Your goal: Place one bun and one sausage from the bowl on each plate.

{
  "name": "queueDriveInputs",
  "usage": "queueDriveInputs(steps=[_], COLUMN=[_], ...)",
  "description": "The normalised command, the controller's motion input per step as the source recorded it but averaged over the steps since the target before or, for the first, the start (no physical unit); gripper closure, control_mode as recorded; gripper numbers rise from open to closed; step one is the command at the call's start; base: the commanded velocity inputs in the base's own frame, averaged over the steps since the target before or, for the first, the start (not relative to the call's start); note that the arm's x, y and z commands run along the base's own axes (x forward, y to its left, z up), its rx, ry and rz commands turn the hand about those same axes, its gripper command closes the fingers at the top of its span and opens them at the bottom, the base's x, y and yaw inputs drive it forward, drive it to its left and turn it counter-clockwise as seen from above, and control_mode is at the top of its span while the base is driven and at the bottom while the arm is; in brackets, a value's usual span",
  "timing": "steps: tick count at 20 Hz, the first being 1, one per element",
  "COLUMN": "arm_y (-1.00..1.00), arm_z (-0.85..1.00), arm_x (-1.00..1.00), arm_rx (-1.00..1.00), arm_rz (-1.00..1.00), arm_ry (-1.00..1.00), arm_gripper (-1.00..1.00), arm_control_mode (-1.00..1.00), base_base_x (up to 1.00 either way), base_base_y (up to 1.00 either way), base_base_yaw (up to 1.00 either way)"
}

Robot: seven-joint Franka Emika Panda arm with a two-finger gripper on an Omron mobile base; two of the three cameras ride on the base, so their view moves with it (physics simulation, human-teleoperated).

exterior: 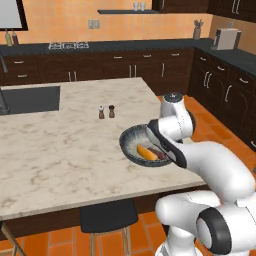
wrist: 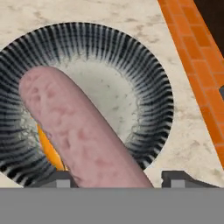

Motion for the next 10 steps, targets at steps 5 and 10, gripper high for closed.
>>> queueDriveInputs(steps=[5,10], arm_y=[0.24,0.09], arm_z=[0.48,0.41], arm_x=[-0.64,-0.41], arm_rx=[0.03,0.12], arm_rz=[0.0,-0.02], arm_ry=[0.07,0.11], arm_gripper=[1.0,1.0], arm_control_mode=[-1.0,-1.0], base_base_x=[0.0,0.0], base_base_y=[0.0,0.0], base_base_yaw=[0.0,0.0])
